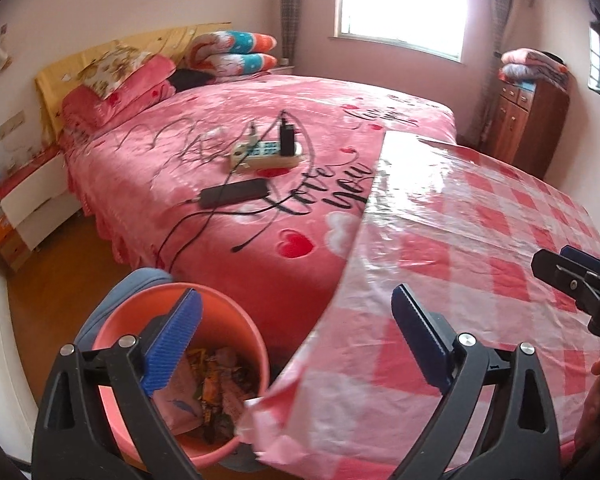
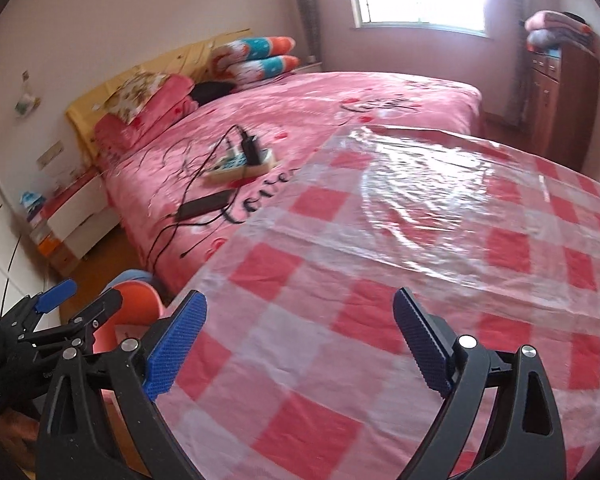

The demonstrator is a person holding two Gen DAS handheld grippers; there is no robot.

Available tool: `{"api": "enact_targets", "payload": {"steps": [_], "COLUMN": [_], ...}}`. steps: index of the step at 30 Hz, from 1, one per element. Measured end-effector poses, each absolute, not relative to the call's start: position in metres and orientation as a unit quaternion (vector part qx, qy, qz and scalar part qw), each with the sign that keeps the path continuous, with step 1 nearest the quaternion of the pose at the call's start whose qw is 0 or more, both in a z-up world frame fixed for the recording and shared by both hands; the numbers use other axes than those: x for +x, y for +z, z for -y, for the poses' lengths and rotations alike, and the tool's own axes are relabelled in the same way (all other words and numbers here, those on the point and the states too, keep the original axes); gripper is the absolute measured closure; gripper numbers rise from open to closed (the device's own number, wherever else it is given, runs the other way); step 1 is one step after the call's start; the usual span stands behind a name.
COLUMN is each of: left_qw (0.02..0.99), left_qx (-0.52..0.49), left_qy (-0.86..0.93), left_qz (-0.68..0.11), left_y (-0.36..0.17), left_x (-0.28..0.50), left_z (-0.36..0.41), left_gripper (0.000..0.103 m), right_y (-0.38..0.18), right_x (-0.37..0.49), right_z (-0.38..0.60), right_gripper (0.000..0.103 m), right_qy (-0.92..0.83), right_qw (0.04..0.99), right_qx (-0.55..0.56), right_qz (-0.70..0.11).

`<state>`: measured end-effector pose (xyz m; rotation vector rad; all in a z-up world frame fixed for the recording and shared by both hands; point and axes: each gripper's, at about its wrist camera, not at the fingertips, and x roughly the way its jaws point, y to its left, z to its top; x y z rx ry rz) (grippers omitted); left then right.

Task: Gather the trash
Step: 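Move both open tools back over the cleared plastic-covered bed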

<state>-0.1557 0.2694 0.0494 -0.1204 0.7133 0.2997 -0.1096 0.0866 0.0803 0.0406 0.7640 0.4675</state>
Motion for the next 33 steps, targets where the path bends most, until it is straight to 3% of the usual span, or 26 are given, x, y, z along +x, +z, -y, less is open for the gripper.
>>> {"api": "enact_targets", "payload": {"steps": [33], "left_qw": [0.937], "left_qx": [0.027], "left_qy": [0.019], "left_qz": [-0.347], "left_y": [0.06], "left_x": [-0.079], "left_z": [-0.078], "left_gripper": [0.006], "right_y": [0.07], "right_x": [-0.111], "right_z": [0.125], "right_gripper": [0.01], "right_qy": [0.035], "right_qw": [0.944], "right_qx": [0.105], "right_qz": [-0.311]}}
